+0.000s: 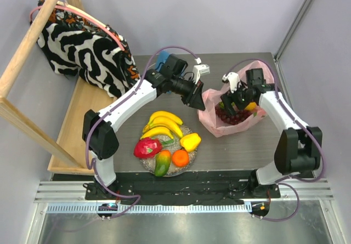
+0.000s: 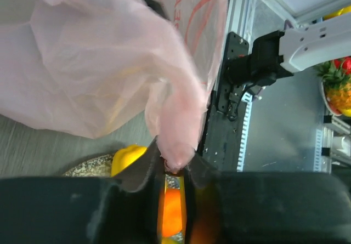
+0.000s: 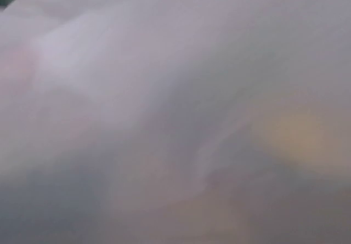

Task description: Take the fake fruits out of the plastic bag

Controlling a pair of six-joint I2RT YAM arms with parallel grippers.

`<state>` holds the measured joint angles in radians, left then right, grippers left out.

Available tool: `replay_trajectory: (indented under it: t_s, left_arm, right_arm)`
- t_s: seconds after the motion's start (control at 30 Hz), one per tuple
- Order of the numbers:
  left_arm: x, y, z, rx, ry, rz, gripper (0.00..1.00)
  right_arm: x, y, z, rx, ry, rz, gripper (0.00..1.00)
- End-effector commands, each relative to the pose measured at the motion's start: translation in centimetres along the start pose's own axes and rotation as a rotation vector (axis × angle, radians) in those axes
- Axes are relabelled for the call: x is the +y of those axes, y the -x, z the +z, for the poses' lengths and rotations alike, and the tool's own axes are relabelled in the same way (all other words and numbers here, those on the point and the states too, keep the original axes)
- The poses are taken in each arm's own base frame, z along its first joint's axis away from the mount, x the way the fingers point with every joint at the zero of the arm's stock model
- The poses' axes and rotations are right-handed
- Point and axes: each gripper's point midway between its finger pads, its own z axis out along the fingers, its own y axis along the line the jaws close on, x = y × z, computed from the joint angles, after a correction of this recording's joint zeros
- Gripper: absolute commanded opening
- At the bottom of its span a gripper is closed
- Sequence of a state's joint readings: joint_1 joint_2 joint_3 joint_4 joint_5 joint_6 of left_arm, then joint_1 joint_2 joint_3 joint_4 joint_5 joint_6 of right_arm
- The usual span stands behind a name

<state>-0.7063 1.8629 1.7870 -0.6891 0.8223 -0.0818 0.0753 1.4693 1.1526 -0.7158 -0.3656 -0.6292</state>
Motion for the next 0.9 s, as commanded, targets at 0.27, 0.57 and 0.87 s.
replay_trajectory:
  t_s: [0.27,0.57,0.87]
  left_arm:
    - [-1.8,3.3,-2.2,-0.083,0.055,0.162,0.00]
    - [-1.2,2.7,-1.5,-0.055,0.069,0.153,0.00]
    - [0.7,2.6,-1.3,-0.040,0.150,0.185,0.00]
  right_arm:
    - [-7.0,6.6,5.6,-0.211,-0.193,0.254,0.86]
    - [-8.0,6.5,11.7,-0.141,-0.250,0.272,0.82]
    - [-6.0,7.4,4.2,-0.167,-0.237,0.087,0.45]
